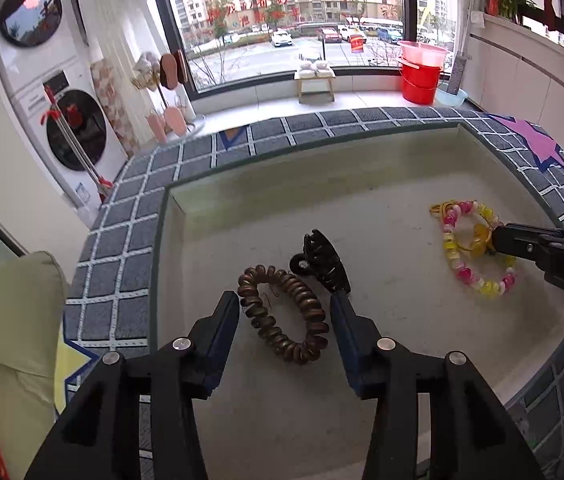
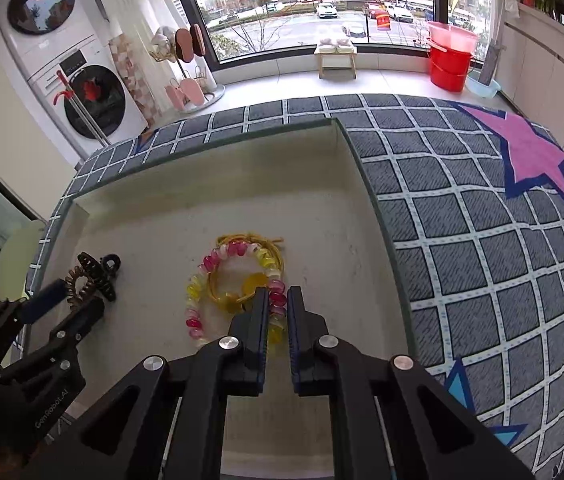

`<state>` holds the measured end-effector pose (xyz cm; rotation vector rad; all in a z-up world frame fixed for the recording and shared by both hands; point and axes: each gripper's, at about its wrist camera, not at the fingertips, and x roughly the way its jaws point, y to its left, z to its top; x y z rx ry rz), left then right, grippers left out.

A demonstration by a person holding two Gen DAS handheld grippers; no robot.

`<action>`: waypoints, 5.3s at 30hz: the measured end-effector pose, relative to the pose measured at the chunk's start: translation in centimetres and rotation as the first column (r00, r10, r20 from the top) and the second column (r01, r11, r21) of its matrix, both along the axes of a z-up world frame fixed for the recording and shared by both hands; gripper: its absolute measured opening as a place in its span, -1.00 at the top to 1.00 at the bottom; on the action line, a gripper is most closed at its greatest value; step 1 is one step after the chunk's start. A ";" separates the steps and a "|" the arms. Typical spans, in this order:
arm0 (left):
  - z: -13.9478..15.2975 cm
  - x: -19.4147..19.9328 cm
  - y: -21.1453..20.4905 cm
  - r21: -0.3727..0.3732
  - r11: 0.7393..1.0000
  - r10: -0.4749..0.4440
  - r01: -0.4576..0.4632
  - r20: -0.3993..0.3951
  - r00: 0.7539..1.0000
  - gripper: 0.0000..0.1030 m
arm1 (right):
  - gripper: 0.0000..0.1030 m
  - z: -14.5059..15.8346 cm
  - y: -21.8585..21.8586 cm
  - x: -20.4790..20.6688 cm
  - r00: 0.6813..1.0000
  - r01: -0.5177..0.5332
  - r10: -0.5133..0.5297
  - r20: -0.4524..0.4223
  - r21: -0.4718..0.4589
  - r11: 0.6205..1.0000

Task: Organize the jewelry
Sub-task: 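Carry both bracelets into the green tray and open both grippers, then move both tools back over the remaining jewelry, then grasp the silver pendant with the right gripper while the left grasps the braided bracelet, then carry the pendant and braided bracelet toward the green tray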

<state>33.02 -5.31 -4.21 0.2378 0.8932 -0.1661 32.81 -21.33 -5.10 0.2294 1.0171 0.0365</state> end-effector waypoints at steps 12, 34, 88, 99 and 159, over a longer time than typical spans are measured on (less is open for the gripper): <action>2.0 -0.6 0.5 -0.031 0.999 0.025 -0.024 0.039 0.999 -0.71 | -0.02 2.8 -0.1 -1.4 0.998 -0.001 -0.003 0.063 0.067 0.998; 5.2 -11.5 4.7 -0.174 0.978 0.129 -0.117 0.064 0.990 -1.00 | -0.57 8.0 0.6 -11.5 0.985 -0.008 -0.012 0.175 0.111 0.994; -1.5 -14.9 1.4 -0.096 0.995 -0.017 0.007 -0.104 0.994 -1.00 | -0.05 0.6 1.2 -20.6 0.993 0.043 -0.045 -0.110 -0.021 0.999; -1.1 -15.3 -0.1 -0.094 0.992 -0.095 0.085 -0.108 0.990 -0.54 | 0.51 0.6 3.0 -19.8 0.991 -0.034 0.016 -0.131 -0.142 0.989; 8.7 -11.2 3.9 -0.317 0.945 -0.058 0.076 0.066 0.996 0.61 | 0.64 8.8 -2.1 -13.3 0.997 -0.006 -0.006 0.076 0.156 0.988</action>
